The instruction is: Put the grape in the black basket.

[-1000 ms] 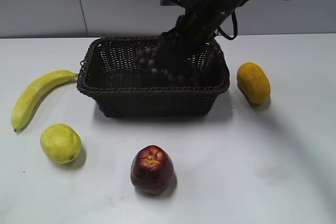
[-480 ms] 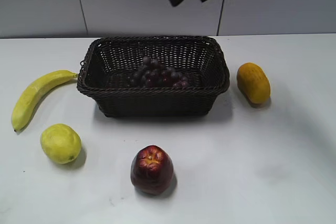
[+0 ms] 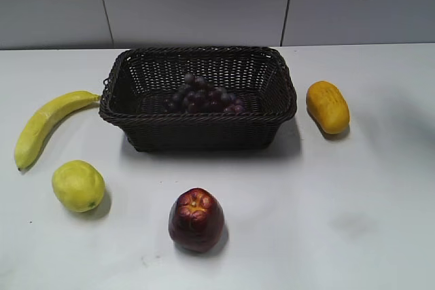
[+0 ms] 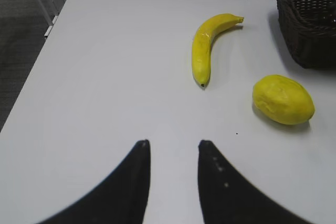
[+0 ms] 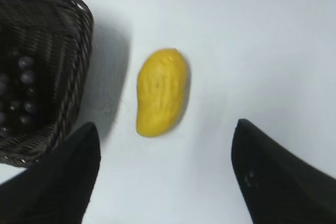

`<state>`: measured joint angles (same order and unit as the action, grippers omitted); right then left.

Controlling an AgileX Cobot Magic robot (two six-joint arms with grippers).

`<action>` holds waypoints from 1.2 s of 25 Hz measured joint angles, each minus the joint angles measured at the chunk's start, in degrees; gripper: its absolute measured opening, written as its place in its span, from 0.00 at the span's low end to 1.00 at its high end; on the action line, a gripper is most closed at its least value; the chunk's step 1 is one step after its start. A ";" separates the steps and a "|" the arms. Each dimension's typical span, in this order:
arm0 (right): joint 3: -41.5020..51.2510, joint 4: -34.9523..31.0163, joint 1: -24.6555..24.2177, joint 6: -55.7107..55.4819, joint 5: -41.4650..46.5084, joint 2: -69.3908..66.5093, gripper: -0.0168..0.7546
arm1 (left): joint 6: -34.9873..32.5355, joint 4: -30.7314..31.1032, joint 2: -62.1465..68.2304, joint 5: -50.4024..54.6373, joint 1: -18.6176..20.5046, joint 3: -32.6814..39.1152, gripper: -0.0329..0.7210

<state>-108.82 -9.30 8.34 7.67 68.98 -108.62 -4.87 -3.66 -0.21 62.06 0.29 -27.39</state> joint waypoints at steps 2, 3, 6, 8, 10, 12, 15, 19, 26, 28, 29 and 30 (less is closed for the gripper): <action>5.25 1.99 0.00 -0.86 0.12 3.40 0.78 | 0.00 0.00 0.00 0.00 0.00 0.00 0.35; 8.00 2.28 0.00 -1.32 0.11 5.02 0.78 | 0.00 0.00 0.00 0.00 0.00 0.00 0.35; 16.04 2.73 0.00 -2.61 0.21 11.17 0.78 | 0.00 0.00 0.00 0.00 0.00 0.00 0.35; 21.16 2.77 0.00 -3.06 0.21 16.05 0.78 | 0.00 0.00 0.00 0.00 0.00 0.00 0.35; 26.54 2.77 0.00 -3.75 0.22 20.89 0.78 | 0.00 0.00 0.00 0.00 0.00 0.00 0.35; 31.31 2.79 0.00 -4.06 0.28 26.68 0.78 | 0.00 0.00 0.00 0.00 0.00 0.00 0.35; 38.25 2.79 0.00 -4.27 0.33 35.86 0.78 | 0.00 0.00 0.00 0.00 0.00 0.00 0.35; 46.02 2.84 0.00 -4.69 -0.85 48.52 0.78 | 0.00 0.00 0.00 0.00 0.00 0.00 0.35; 58.45 3.15 0.00 -4.93 -5.39 70.29 0.78 | 0.00 0.00 0.00 0.00 0.00 0.00 0.35; 62.18 3.33 0.00 -4.95 -5.92 75.70 0.78 | 0.00 0.00 0.00 0.00 0.00 0.00 0.35; 64.27 3.33 0.00 -4.95 -6.08 78.55 0.78 | 0.00 0.00 0.00 0.00 0.00 0.00 0.35; 66.40 3.45 0.00 -4.95 -6.17 80.83 0.78 | 0.00 0.00 0.00 0.00 0.00 0.00 0.35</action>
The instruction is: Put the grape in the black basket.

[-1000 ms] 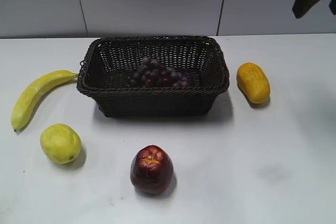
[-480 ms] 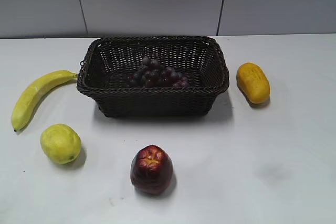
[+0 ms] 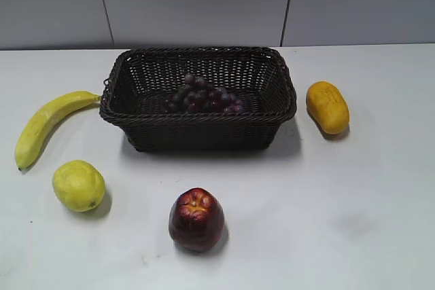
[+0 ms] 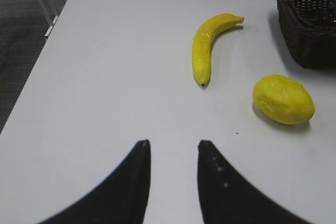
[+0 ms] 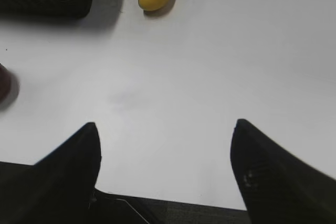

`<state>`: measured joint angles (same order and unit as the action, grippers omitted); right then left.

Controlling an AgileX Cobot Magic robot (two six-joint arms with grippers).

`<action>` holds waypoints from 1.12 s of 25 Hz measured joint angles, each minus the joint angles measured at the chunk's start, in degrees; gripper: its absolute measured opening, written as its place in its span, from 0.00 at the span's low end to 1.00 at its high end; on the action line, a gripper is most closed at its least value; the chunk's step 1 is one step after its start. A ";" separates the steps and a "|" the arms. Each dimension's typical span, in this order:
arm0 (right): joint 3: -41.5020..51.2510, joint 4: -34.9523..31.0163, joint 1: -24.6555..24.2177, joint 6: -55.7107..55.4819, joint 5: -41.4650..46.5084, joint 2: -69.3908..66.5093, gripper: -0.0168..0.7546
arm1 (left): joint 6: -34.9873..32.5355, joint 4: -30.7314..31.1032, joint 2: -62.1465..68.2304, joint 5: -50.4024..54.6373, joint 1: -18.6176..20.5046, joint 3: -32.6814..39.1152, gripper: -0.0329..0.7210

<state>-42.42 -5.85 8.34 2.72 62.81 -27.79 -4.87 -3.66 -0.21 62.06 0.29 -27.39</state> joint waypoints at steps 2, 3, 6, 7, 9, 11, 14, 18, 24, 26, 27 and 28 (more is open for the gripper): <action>3.84 0.73 0.00 -0.05 -0.34 5.06 0.78 | 0.00 0.00 0.00 0.00 0.00 0.00 0.35; 5.88 1.50 0.00 -0.05 -1.05 7.34 0.77 | 0.00 0.00 0.00 0.00 0.00 0.00 0.35; 10.95 3.24 0.00 -0.05 -3.07 12.34 0.76 | 0.00 0.00 0.00 0.00 0.00 0.00 0.35; 12.15 3.46 0.00 -0.05 -3.07 13.22 0.76 | 0.00 0.00 0.00 0.00 0.00 0.00 0.35; 13.04 3.75 0.00 -0.05 -3.05 14.15 0.76 | 0.00 0.00 0.00 0.00 0.00 0.00 0.35; 13.17 3.88 0.00 -0.05 -3.13 14.22 0.76 | 0.00 0.00 0.00 0.00 0.00 0.00 0.35; 13.17 3.96 0.00 -0.05 -3.13 14.28 0.76 | 0.00 0.00 0.00 0.00 0.00 0.00 0.35; 13.17 3.96 0.00 -0.05 -3.13 14.28 0.76 | 0.00 0.00 0.00 0.00 0.00 0.00 0.35; 13.23 3.96 0.00 -0.05 -3.13 15.40 0.76 | 0.00 0.00 0.00 0.00 0.00 0.00 0.35; 13.23 3.96 -0.06 -0.05 -3.13 17.36 0.76 | 0.00 0.00 0.00 0.00 0.00 0.00 0.35; 13.23 3.96 -0.06 -0.05 -3.13 18.63 0.76 | 0.00 0.00 0.00 0.00 0.00 0.00 0.35; 13.23 3.96 -0.06 -0.05 -3.13 19.75 0.76 | 0.00 0.00 0.00 0.00 0.00 0.00 0.35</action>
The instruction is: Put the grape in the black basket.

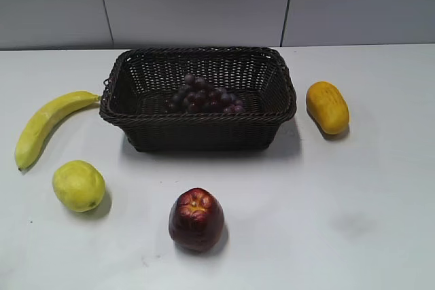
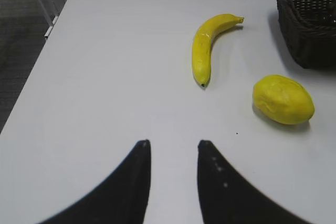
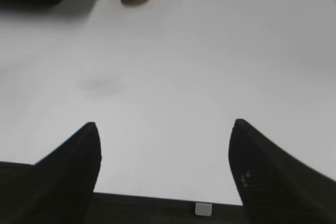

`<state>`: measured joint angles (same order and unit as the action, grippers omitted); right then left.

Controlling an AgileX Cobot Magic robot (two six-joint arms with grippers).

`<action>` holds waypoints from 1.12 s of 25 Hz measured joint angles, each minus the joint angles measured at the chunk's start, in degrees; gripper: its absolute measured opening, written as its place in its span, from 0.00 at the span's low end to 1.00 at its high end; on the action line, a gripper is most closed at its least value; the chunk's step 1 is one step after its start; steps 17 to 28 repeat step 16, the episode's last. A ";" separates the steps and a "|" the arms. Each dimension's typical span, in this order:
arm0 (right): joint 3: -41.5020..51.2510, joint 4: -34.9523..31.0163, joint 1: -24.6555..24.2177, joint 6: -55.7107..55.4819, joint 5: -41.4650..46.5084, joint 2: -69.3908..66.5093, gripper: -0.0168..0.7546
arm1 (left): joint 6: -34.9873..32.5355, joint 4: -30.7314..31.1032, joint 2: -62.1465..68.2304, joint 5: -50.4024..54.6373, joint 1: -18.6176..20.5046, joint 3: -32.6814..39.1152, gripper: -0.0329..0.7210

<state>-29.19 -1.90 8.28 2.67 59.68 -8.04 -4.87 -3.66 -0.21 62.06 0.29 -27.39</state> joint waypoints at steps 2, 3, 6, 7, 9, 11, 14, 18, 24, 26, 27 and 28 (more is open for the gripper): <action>0.00 -0.05 0.00 0.00 0.00 2.62 0.76 | 0.00 0.00 0.00 0.00 0.00 0.00 0.35; 0.00 -0.05 0.00 0.00 0.00 3.76 0.76 | 0.00 0.00 0.00 0.00 0.00 0.00 0.35; 0.00 -0.05 0.00 0.00 0.00 7.43 0.76 | 0.00 0.00 0.00 0.00 0.00 0.00 0.35; 0.00 -0.05 0.00 0.00 0.00 7.95 0.76 | 0.00 0.00 0.00 0.00 0.00 0.00 0.35; 0.00 -0.05 -0.08 0.00 -0.06 8.34 0.76 | 0.00 0.00 0.00 0.00 0.00 0.00 0.35; 0.00 -0.10 -0.28 0.00 -0.06 8.40 0.76 | 0.00 0.00 0.00 0.00 0.00 0.00 0.35; 0.00 -0.10 -0.59 -0.06 -0.06 8.40 0.76 | 0.00 0.00 0.00 0.00 0.00 0.00 0.35; 0.00 -0.10 -0.59 -0.06 -0.06 8.40 0.76 | 0.00 0.00 0.00 0.00 0.00 0.00 0.35; 0.00 -0.10 -0.59 -0.06 -0.06 8.40 0.76 | 0.00 0.00 0.00 0.00 0.00 0.00 0.35; 0.00 -0.10 -0.59 -0.06 -0.06 8.40 0.76 | 0.00 0.00 0.00 0.00 0.00 0.00 0.35; 0.00 -0.10 -0.59 -0.06 -0.06 8.40 0.76 | 0.00 0.00 0.00 0.00 0.00 0.00 0.35; 0.00 -0.10 -0.59 -0.06 -0.06 8.40 0.76 | 0.00 0.00 0.00 0.00 0.00 0.00 0.35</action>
